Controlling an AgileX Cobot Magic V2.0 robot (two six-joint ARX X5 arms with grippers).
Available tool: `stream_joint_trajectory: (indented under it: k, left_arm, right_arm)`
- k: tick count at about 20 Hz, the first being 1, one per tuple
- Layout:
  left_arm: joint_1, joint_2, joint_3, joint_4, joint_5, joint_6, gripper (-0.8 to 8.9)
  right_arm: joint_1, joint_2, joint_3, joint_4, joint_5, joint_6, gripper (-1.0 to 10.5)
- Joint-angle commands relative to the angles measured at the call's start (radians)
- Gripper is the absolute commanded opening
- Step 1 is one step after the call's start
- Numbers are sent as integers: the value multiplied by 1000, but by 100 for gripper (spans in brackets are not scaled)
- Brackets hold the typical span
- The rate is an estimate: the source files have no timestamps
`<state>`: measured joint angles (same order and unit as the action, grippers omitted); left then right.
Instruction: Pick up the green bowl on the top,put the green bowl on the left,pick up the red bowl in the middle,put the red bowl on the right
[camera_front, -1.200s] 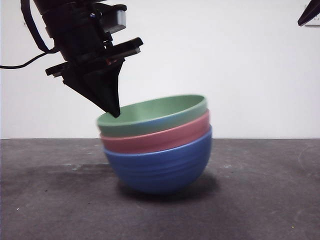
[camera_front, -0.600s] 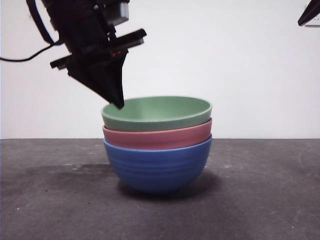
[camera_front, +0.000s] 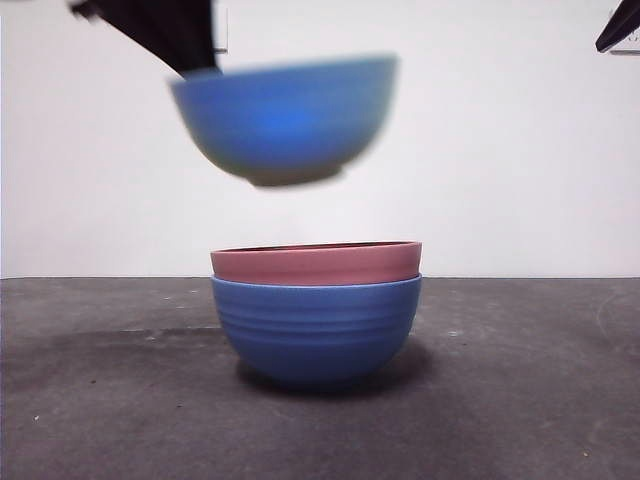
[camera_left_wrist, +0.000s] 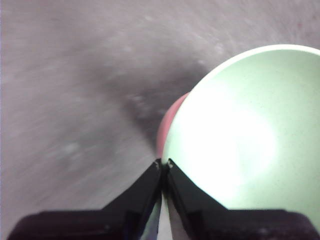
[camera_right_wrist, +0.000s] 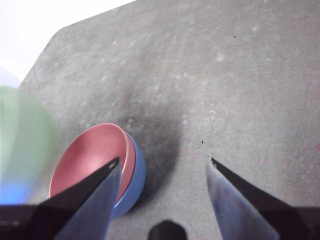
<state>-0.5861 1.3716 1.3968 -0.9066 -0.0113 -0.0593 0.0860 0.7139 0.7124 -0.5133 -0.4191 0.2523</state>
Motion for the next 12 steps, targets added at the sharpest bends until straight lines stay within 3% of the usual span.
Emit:
stream_joint_trajectory:
  k: [1,5,12]
  left_arm:
    - [56,-69,2,-64,-64,22,-9]
    - [153,-181,-97,-101,-92,26,-9]
    - [256,-249,-351,16,-84,7,-9]
  right_arm:
    - [2,-1,3,3,1,-8,284]
    - [2,-1,3,3,1,-8,284]
    - [2,0,4,3,2,-8,284]
